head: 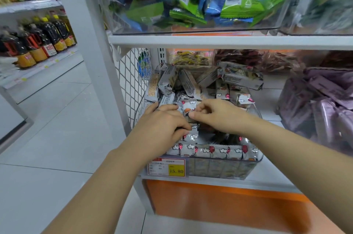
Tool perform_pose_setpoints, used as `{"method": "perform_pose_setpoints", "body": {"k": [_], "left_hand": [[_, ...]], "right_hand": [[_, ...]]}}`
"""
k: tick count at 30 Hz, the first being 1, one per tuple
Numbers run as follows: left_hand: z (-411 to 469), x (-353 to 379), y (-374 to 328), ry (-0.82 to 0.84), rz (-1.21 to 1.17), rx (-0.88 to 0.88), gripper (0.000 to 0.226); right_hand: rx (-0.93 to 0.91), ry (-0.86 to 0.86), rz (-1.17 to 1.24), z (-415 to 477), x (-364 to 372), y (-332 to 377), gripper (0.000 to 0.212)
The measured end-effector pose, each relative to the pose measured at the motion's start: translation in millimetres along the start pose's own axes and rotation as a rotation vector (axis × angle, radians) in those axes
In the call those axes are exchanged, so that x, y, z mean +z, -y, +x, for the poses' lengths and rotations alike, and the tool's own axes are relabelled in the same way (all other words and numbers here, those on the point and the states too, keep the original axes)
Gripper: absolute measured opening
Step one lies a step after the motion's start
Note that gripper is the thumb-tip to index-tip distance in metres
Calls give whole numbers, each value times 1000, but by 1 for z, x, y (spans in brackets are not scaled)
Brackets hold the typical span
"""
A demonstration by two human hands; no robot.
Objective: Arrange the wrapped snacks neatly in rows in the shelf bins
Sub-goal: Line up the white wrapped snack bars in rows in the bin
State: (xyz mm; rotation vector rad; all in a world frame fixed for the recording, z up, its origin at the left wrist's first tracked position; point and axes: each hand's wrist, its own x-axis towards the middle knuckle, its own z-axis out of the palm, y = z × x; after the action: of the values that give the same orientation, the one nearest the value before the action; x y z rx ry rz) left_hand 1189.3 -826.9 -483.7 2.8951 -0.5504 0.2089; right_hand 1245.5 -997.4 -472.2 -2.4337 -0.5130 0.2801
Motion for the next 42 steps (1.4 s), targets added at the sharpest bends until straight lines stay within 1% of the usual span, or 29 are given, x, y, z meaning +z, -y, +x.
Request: {"method": "perform_pose_setpoints", "body": {"k": [2, 3, 4, 6, 7, 9, 10, 13, 14, 15, 16, 18, 20, 22, 24, 26, 28, 30, 33, 36, 38, 40, 42], "left_hand": [[-1, 0, 0, -26, -32, -3, 22], [-1, 0, 0, -69, -50, -4, 20], [-1, -1, -1, -130, -56, -7, 19], [0, -3, -4, -212, -13, -31, 21], [2, -4, -5, -206, 16, -41, 26], [7, -2, -7, -108, 64, -50, 36], [9, -1, -7, -51, 79, -57, 38], [15, 0, -6, 21, 69, -76, 31], [16, 1, -5, 28, 65, -79, 31], [16, 1, -4, 30, 65, -77, 31], [16, 2, -3, 28, 70, -73, 32], [15, 4, -2, 22, 72, -68, 33], [15, 4, -2, 30, 67, -69, 34], [15, 4, -2, 34, 63, -70, 34], [15, 3, -3, 34, 58, -70, 34], [15, 3, -3, 37, 54, -69, 35], [15, 3, -2, 41, 53, -69, 35], [14, 3, -2, 43, 55, -69, 35], [13, 4, -2, 39, 56, -66, 35], [13, 4, -2, 42, 65, -67, 36], [13, 4, -2, 45, 59, -72, 36], [13, 4, -2, 52, 59, -77, 36], [13, 4, -3, 56, 62, -80, 36]], "right_hand": [[67, 99, 16, 2, 1, -1, 51], [116, 171, 91, 3, 3, -3, 51], [181, 233, 200, 5, 4, -3, 43], [291, 287, 329, 7, 4, -4, 23], [326, 303, 333, 8, 4, -5, 19], [364, 350, 304, 10, 5, -8, 16], [364, 365, 277, 9, 6, -8, 15], [349, 344, 348, 8, 3, -8, 17], [299, 318, 347, 6, -1, -7, 19], [219, 291, 276, 4, -7, -6, 22], [121, 247, 146, 1, -14, -4, 25], [-64, 94, -106, -4, -30, 4, 24], [-170, -45, -280, -2, -38, 7, 25], [-203, -107, -537, 4, -37, 6, 23], [-175, -88, -762, 10, -29, 2, 18], [-107, -63, -889, 14, -24, 1, 24], [-91, -99, -934, 19, -22, 2, 23], [-98, -118, -875, 22, -24, 1, 18], [-110, -125, -664, 19, -34, 0, 29], [-145, -235, -449, 4, -46, -1, 34], [-189, -283, -394, -4, -50, -4, 34], [-217, -268, -375, -9, -53, -5, 33], [-224, -182, -337, -9, -53, -6, 31]]}}
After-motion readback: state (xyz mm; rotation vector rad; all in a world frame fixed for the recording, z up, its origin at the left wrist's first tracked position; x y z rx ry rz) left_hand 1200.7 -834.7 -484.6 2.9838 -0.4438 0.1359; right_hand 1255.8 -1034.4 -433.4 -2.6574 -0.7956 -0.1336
